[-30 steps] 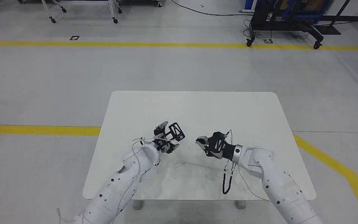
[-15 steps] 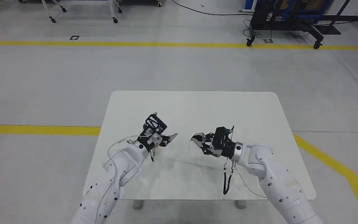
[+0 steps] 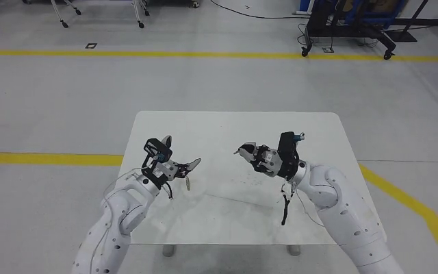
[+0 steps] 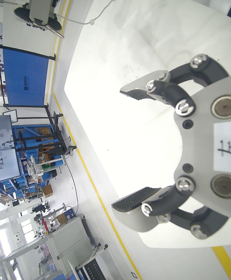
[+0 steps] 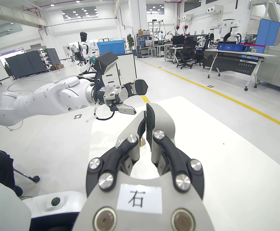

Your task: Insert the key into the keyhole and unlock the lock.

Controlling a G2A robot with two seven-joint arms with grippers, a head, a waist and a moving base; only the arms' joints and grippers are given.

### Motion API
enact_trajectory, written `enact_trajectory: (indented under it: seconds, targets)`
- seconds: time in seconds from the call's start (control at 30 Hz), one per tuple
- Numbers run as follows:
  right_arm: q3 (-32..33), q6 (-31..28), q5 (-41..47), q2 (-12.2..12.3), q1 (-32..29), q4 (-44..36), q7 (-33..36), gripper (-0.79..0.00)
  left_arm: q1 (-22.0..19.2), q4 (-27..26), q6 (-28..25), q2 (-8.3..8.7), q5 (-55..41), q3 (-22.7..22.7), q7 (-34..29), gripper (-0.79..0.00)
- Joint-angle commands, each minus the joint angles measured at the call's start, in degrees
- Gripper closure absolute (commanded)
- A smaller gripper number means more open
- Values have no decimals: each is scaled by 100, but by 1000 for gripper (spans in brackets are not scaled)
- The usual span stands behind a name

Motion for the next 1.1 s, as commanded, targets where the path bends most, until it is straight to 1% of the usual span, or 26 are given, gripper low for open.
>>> enact_trajectory:
  seconds: [0.0, 0.03, 0.07, 0.13, 0.2, 0.33, 0.4, 0.5, 0.53, 0.57, 0.6, 0.63, 0.67, 0.77, 0.83, 0.9, 0.93, 0.97, 1.07]
  targets:
    - [-76, -132, 516, 2, -63, 99, 161, 0, 16, 41, -404, 0, -446, 16, 208, -785]
    - [-82, -309, 991, 14, -21, 219, 319, 0, -34, 107, -788, 6, -839, -3, 291, -785]
    - [-29, -287, 1433, 28, 64, 373, 471, 0, -101, 256, -1262, 14, -1284, -12, 339, -785]
    - [-47, -153, 2209, 42, 211, 591, 867, 0, -347, 697, -2282, 35, -2241, 10, 273, -785]
    - [-103, -154, 2935, 62, 370, 768, 1331, 0, -703, 1273, -3175, 57, -3213, 101, 65, -785]
    - [-187, -159, 3811, 87, 549, 1003, 1894, 0, -1510, 2057, -3206, 111, -4999, 728, -866, -785]
    - [-230, -72, 4002, 87, 629, 1092, 2038, 0, -1854, 2275, -3206, 122, -5920, 1130, -1360, -785]
    - [-364, 14, 4123, 66, 736, 1181, 2170, 0, -2316, 2600, -3206, 129, -7411, 1729, -2380, -785]
    - [-418, 14, 4136, 59, 769, 1201, 2222, 0, -2466, 2725, -3206, 121, -7808, 1887, -2724, -742]
    - [-465, -11, 4137, 52, 801, 1215, 2265, 0, -2596, 2851, -3206, 106, -8178, 2018, -3015, -656]
    - [-504, -27, 4155, 43, 828, 1237, 2274, 0, -2700, 2943, -3206, 83, -8556, 2144, -3272, -536]
    - [-537, -21, 4161, 34, 857, 1259, 2260, 0, -2787, 3033, -3206, 58, -8883, 2247, -3529, -443]
    - [-578, -1, 4137, 22, 886, 1282, 2247, 0, -2875, 3150, -3206, 36, -9134, 2308, -3766, -434]
    - [-717, 54, 4038, -15, 966, 1341, 2206, 0, -3058, 3443, -3206, -39, -9663, 2371, -4331, -480]
    - [-782, 57, 3986, -34, 1002, 1370, 2172, 0, -3124, 3584, -3206, -89, -9767, 2407, -4444, -480]
    - [-811, 10, 3939, -45, 1020, 1387, 2132, 0, -3181, 3697, -3206, -127, -9626, 2449, -4444, -419]
    - [-810, -24, 3923, -47, 1020, 1390, 2103, 0, -3192, 3736, -3206, -148, -9565, 2456, -4444, -403]
    - [-805, -61, 3922, -49, 1013, 1396, 2068, 0, -3194, 3753, -3206, -169, -9515, 2465, -4443, -391]
    - [-785, -115, 3918, -50, 1000, 1416, 2007, 0, -3181, 3720, -3206, -220, -9277, 2513, -4444, -391]
